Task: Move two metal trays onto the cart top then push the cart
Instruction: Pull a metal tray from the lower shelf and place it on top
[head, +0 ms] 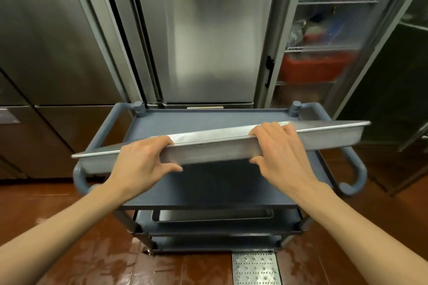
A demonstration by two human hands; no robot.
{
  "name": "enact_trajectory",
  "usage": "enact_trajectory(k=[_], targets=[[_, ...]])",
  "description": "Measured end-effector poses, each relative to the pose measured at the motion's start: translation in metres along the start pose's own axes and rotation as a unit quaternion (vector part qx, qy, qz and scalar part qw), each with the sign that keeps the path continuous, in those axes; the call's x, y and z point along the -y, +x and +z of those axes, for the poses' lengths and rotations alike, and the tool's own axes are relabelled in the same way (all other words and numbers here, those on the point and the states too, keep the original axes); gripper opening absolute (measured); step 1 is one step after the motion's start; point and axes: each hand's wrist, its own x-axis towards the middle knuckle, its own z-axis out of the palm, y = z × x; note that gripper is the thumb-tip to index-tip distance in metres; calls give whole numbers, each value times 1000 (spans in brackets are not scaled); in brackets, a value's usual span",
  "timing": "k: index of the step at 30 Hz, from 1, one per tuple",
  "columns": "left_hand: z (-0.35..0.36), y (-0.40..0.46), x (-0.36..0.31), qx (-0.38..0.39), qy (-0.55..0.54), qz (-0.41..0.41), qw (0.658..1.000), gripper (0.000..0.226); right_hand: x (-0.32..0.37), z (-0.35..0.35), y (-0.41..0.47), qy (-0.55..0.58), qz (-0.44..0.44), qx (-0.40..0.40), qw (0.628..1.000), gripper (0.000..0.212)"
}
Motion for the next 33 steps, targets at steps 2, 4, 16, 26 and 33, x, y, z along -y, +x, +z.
enact_trajectory(k=[2, 4, 16, 26, 33], targets=[[25, 9, 8, -7, 12, -5, 1000, 45, -2, 28, 5, 19, 31, 4, 999, 46], [48, 17, 14, 1, 12, -8, 1000, 43, -4, 57, 6, 34, 54, 5, 998, 42], [127, 61, 36, 45, 43, -4, 998, 42, -40, 157, 37, 46, 73, -10, 996, 35], [197, 34, 41, 164, -13, -81, 983, 13, -33, 221, 6, 64, 86, 137, 985, 15], [252, 11, 39, 230, -9, -108, 967, 10, -32, 268, -11, 25, 82, 239, 967, 35]])
